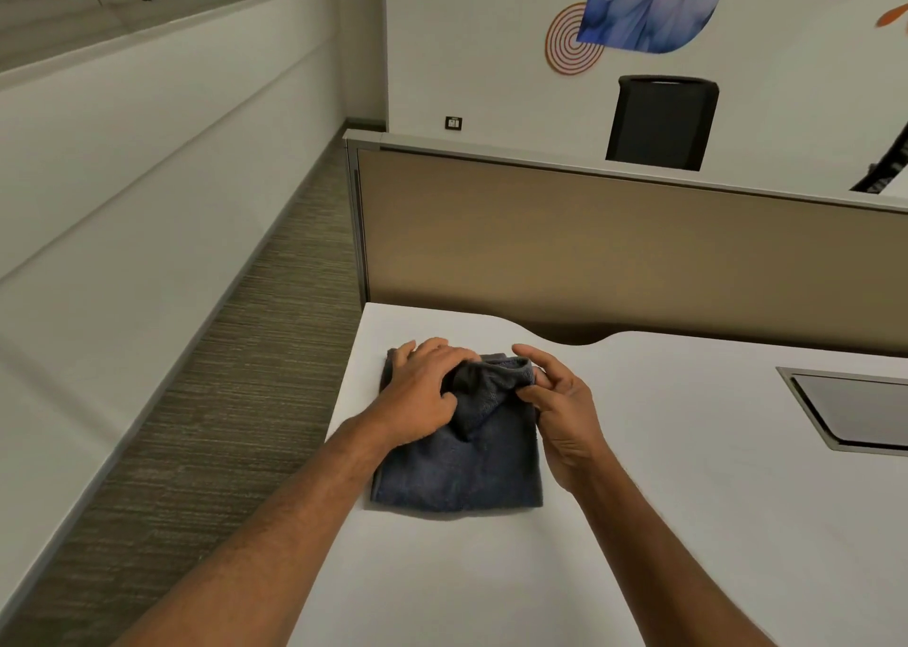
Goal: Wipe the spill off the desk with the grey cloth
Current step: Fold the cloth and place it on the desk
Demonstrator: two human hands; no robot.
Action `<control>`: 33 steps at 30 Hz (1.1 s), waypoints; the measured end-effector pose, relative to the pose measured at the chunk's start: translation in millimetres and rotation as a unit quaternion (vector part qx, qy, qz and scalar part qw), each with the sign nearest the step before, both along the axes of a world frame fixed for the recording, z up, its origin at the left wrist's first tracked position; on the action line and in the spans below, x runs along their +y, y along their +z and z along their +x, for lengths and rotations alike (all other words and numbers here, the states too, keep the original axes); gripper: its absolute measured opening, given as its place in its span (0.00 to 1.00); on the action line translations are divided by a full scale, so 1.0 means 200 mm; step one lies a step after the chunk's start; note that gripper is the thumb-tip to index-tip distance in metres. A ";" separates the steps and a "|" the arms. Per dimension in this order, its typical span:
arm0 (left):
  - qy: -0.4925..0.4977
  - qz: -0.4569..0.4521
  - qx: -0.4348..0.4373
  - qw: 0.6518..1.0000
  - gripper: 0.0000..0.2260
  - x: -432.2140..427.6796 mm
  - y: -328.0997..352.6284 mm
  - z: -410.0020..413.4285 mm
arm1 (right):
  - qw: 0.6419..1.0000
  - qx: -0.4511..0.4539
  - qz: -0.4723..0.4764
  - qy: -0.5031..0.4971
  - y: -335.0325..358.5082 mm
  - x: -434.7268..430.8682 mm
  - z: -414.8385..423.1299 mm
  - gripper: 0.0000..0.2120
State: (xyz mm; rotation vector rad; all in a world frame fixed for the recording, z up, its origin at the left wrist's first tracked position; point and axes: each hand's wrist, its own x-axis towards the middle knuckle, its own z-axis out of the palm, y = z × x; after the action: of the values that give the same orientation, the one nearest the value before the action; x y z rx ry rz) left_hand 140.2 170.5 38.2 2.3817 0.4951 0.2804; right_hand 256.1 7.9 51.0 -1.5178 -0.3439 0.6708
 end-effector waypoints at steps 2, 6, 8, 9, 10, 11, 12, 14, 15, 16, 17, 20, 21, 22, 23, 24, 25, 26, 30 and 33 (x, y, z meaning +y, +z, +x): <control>-0.007 0.054 0.002 0.999 0.14 0.04 0.00 0.01 | 1.000 0.001 0.003 -0.017 -0.01 0.01 0.01 0.24; 0.008 0.089 -0.016 0.996 0.05 0.11 -0.01 -0.03 | 0.997 0.013 -0.006 -0.073 -0.02 0.03 0.03 0.21; 0.032 0.088 -0.030 0.995 0.05 0.14 -0.01 -0.04 | 0.994 0.019 -0.021 -0.102 -0.04 0.05 0.03 0.20; 0.048 0.087 -0.038 0.994 0.05 0.15 -0.01 -0.05 | 0.993 0.022 -0.028 -0.114 -0.05 0.06 0.03 0.20; 0.067 0.087 -0.048 0.993 0.05 0.15 -0.01 -0.05 | 0.991 0.023 -0.037 -0.123 -0.06 0.07 0.03 0.19; 0.087 0.090 -0.059 0.990 0.06 0.14 -0.02 -0.05 | 0.990 0.023 -0.045 -0.129 -0.07 0.08 0.03 0.18; 0.106 0.099 -0.071 0.987 0.07 0.13 -0.02 -0.05 | 0.989 0.022 -0.051 -0.134 -0.08 0.09 0.03 0.17; 0.147 0.121 -0.092 0.977 0.10 0.10 -0.04 -0.05 | 0.988 0.009 -0.069 -0.136 -0.09 0.10 0.03 0.18; 0.167 0.128 -0.098 0.973 0.12 0.08 -0.05 -0.05 | 0.987 -0.014 -0.085 -0.135 -0.10 0.10 0.03 0.19; 0.183 0.134 -0.098 0.969 0.13 0.06 -0.06 -0.05 | 0.984 -0.049 -0.107 -0.134 -0.10 0.10 0.02 0.21; 0.193 0.139 -0.089 0.967 0.16 0.05 -0.07 -0.06 | 0.979 -0.088 -0.130 -0.133 -0.11 0.09 0.02 0.24; 0.220 0.177 -0.050 0.958 0.21 0.00 -0.08 -0.06 | 0.965 -0.166 -0.158 -0.127 -0.12 0.09 -0.02 0.30; 0.227 0.197 -0.047 0.953 0.21 -0.02 -0.08 -0.06 | 0.965 -0.174 -0.153 -0.125 -0.13 0.09 -0.03 0.31; 0.226 0.216 -0.053 0.948 0.20 -0.04 -0.08 -0.06 | 0.964 -0.182 -0.147 -0.126 -0.13 0.10 -0.05 0.31; 0.215 0.235 -0.065 0.946 0.18 -0.06 -0.08 -0.07 | 0.961 -0.195 -0.144 -0.133 -0.14 0.10 -0.06 0.30; 0.198 0.251 -0.078 0.944 0.15 -0.08 -0.09 -0.07 | 0.955 -0.211 -0.146 -0.146 -0.14 0.10 -0.06 0.25; 0.179 0.257 -0.086 0.946 0.12 -0.09 -0.11 -0.07 | 0.949 -0.227 -0.151 -0.158 -0.14 0.10 -0.06 0.19; 0.162 0.251 -0.082 0.951 0.09 -0.10 -0.13 -0.08 | 0.944 -0.239 -0.157 -0.162 -0.14 0.10 -0.06 0.11; 0.148 0.190 -0.004 0.970 0.11 -0.11 -0.19 -0.09 | 0.947 -0.239 -0.187 -0.109 -0.14 0.11 -0.06 0.11; 0.141 0.185 0.024 0.972 0.15 -0.12 -0.21 -0.09 | 0.933 -0.257 -0.227 -0.108 -0.15 0.10 -0.06 0.16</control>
State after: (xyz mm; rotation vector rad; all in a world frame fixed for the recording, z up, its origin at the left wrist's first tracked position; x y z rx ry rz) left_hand 122.0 147.1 -3.7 2.6790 0.8728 0.4789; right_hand 243.7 28.6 20.9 -2.1421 -0.4253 0.1658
